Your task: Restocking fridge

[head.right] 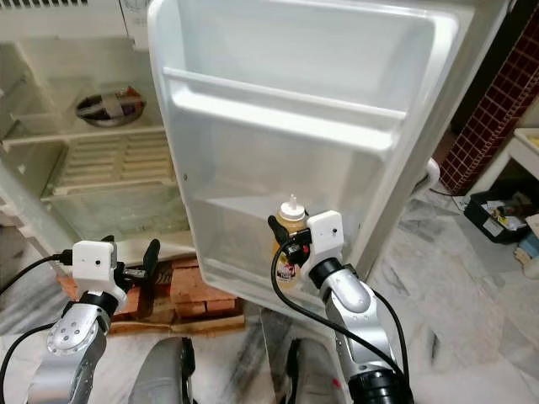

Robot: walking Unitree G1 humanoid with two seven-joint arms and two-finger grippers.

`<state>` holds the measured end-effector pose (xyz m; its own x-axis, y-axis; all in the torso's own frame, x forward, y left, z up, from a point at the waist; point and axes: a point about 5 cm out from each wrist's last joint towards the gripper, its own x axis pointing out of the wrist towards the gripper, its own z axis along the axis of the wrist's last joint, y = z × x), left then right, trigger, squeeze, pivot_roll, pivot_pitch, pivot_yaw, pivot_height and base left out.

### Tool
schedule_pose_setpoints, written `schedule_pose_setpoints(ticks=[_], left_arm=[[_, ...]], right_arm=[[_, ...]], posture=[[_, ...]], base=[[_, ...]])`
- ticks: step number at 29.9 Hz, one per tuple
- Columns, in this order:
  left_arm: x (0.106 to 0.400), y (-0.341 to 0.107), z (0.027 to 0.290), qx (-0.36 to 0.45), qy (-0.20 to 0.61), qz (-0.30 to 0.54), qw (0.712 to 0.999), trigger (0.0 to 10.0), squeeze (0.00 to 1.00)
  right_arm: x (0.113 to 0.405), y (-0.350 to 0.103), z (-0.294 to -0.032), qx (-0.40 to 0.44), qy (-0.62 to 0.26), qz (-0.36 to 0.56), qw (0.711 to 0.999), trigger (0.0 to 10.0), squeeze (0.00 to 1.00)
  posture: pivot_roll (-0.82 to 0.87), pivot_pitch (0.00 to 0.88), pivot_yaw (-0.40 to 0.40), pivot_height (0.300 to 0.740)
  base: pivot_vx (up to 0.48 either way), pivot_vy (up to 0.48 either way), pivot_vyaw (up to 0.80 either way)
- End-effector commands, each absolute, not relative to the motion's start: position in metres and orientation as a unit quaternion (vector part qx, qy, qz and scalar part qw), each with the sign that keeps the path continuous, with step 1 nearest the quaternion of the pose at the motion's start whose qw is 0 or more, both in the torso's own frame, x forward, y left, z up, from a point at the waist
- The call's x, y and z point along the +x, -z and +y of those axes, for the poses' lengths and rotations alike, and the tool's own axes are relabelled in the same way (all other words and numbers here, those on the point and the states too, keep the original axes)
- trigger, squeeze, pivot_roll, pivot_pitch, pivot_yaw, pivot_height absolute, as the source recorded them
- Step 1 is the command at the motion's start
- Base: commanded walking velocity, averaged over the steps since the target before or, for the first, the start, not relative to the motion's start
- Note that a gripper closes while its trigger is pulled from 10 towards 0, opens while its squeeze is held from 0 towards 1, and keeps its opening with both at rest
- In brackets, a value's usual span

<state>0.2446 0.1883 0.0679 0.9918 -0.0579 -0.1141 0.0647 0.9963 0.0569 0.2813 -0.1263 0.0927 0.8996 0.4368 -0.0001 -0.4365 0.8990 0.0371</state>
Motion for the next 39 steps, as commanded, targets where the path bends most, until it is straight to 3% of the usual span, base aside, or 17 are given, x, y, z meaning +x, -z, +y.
schedule_pose_setpoints(ticks=[1,13,18,33,39], left_arm=[[0.244,-0.067,0.19,0.035,0.025,0.061,0.997,10.0,0.0],[0.242,-0.07,0.214,0.06,-0.032,0.071,0.995,10.0,0.0],[0.233,-0.075,0.223,0.088,-0.049,0.064,0.993,10.0,0.0],[0.205,-0.087,0.229,0.139,-0.057,0.063,0.987,10.0,0.0],[0.197,-0.089,0.234,0.15,-0.068,0.068,0.984,10.0,0.0]], right_arm=[[0.283,-0.101,-0.125,0.019,-0.227,-0.015,0.974,10.0,0.0],[0.292,-0.1,-0.115,0.017,-0.213,-0.028,0.976,10.0,0.0],[0.3,-0.099,-0.098,0.022,-0.223,-0.028,0.974,10.0,0.0],[0.337,-0.118,-0.062,-0.046,-0.235,-0.073,0.968,10.0,0.0],[0.346,-0.126,-0.058,-0.084,-0.221,-0.103,0.966,10.0,0.0]], posture=[[0.04,0.0,-0.028,0.537],[0.07,0.0,-0.034,0.537],[0.1,0.001,-0.045,0.497],[0.17,0.124,-0.077,0.487],[0.19,0.146,-0.079,0.452]], base=[[0.0,0.0,0.0],[0.0,0.0,0.0],[0.0,0.0,0.0],[0.0,0.0,0.0],[0.0,0.0,0.0]])
